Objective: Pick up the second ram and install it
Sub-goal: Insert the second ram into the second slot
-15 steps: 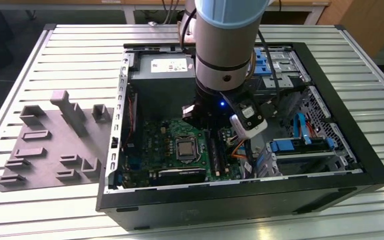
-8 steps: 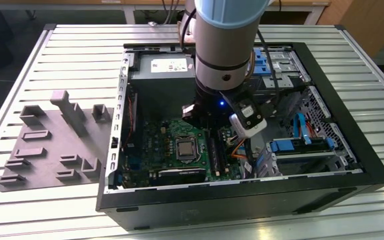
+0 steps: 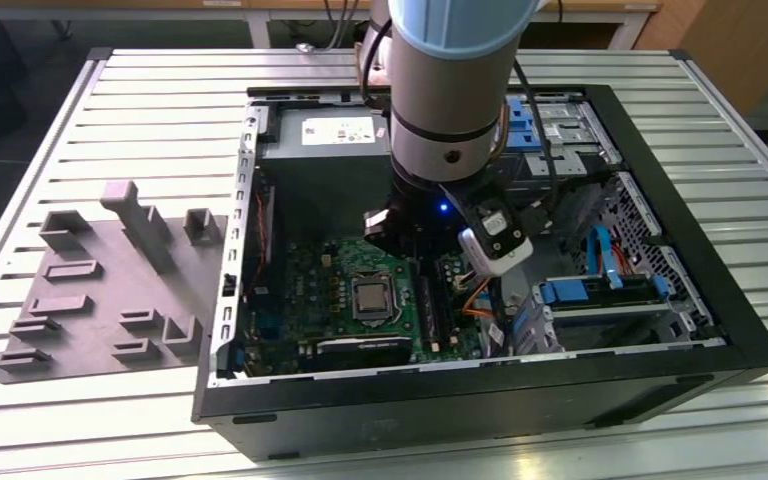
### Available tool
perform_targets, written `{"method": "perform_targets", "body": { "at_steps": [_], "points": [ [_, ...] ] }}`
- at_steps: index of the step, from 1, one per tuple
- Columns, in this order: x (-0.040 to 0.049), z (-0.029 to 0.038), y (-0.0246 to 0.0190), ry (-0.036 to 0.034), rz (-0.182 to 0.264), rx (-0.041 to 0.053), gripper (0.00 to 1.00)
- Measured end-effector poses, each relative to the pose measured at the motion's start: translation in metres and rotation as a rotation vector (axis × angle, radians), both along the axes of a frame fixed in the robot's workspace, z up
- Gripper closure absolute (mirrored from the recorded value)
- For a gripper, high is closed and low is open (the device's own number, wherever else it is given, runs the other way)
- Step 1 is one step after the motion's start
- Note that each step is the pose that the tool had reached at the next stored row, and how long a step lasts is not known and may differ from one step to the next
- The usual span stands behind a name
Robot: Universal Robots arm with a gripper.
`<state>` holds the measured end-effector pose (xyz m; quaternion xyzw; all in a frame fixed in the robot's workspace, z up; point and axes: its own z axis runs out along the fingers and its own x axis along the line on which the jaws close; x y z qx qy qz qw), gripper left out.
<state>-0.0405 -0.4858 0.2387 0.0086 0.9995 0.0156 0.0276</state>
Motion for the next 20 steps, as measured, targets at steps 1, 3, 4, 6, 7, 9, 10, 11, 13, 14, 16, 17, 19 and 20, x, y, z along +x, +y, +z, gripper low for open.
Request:
{"method": "perform_targets", "body": {
  "at_steps": [1,3,4,6,7,9,10,11,13,14,16,17,19,20],
  "points": [
    [0.0000,-0.0001,0.0001,0.0000,0.000,0.0000,0.89],
    [0.0000,-0.0005,0.0001,-0.0001,0.000,0.0000,0.89],
    [0.0000,-0.0007,0.0001,0.0000,0.000,0.0000,0.89],
    [0.0001,-0.0012,0.0003,0.0000,0.000,0.0000,0.89],
    [0.0001,-0.0014,0.0005,-0.0001,0.000,0.0001,0.89],
    [0.0002,-0.0019,0.0008,0.0000,0.000,0.0000,0.89],
    [0.0003,-0.0022,0.0010,0.0000,0.000,0.0000,0.89],
    [0.0004,-0.0025,0.0013,-0.0001,0.000,0.0001,0.89],
    [0.0005,-0.0030,0.0020,-0.0001,0.000,0.0001,0.89],
    [0.0005,-0.0032,0.0024,-0.0001,0.000,0.0001,0.89],
    [0.0005,-0.0036,0.0034,0.0000,0.000,-0.0001,0.89],
    [0.0005,-0.0038,0.0039,-0.0001,0.000,0.0001,0.89],
    [0.0007,-0.0043,0.0045,-0.0001,0.000,0.0002,0.89],
    [0.0012,-0.0045,0.0046,0.0000,0.000,0.0002,0.89]
  ]
}}
